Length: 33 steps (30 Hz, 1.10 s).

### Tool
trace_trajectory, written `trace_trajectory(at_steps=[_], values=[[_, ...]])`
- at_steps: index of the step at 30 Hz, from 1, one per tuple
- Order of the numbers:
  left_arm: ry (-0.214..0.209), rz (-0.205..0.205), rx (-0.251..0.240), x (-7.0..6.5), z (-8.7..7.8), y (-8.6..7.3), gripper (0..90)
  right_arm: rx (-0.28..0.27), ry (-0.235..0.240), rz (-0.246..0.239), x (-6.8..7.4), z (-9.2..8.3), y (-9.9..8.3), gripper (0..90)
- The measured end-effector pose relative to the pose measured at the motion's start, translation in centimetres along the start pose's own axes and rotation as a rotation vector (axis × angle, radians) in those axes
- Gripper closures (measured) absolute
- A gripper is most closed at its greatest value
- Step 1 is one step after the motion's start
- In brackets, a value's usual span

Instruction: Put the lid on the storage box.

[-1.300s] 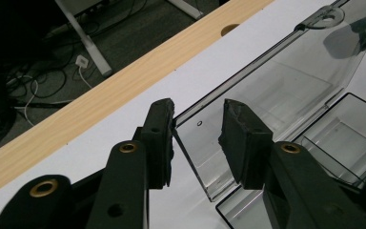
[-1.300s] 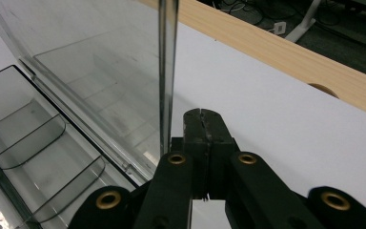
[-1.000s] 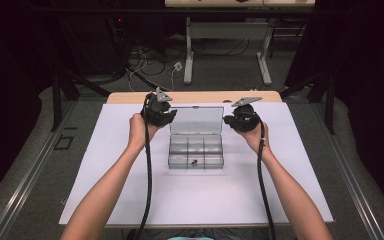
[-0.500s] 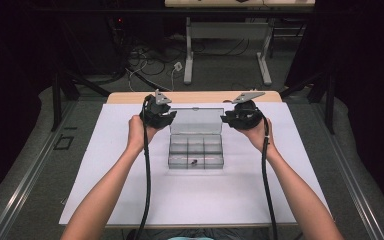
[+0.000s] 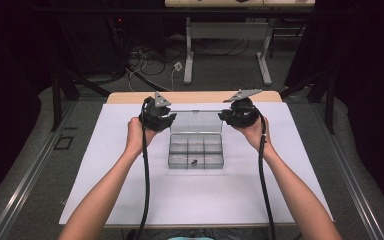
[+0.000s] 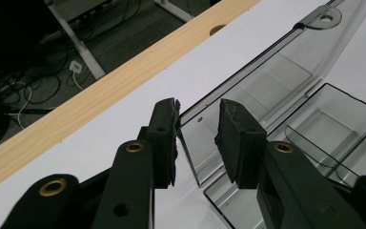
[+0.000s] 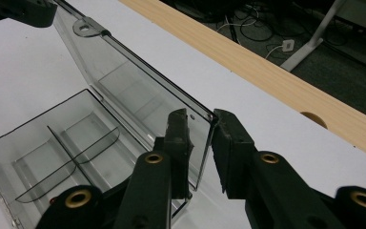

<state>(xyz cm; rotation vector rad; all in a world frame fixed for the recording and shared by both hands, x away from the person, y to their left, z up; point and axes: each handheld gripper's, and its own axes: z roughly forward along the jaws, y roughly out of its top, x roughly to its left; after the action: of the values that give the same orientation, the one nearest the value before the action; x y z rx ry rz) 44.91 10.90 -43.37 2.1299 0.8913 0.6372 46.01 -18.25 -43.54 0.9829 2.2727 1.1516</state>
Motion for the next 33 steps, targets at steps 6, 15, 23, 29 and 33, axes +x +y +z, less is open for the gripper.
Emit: trace_trajectory(at_steps=[6,15,23,29,33], values=[[-0.015,-0.005,-0.008,-0.1,-0.3,-0.2,66.9,0.011,-0.019,-0.022,0.6,-0.4,-0.2,78.1],[-0.027,0.026,0.002,-0.5,-0.9,-0.7,66.2,0.020,-0.024,-0.042,1.2,-0.8,-0.6,78.7],[-0.041,0.026,-0.018,-1.5,-1.7,-1.6,66.5,0.029,-0.027,-0.081,2.2,-1.4,-1.3,77.9],[-0.040,0.051,-0.010,-2.2,-2.1,-2.1,66.2,0.018,-0.045,-0.125,3.0,-1.8,-2.1,77.7],[-0.036,0.075,-0.009,-2.4,-2.3,-2.5,66.0,0.008,-0.049,-0.145,3.4,-2.2,-2.4,77.8]])
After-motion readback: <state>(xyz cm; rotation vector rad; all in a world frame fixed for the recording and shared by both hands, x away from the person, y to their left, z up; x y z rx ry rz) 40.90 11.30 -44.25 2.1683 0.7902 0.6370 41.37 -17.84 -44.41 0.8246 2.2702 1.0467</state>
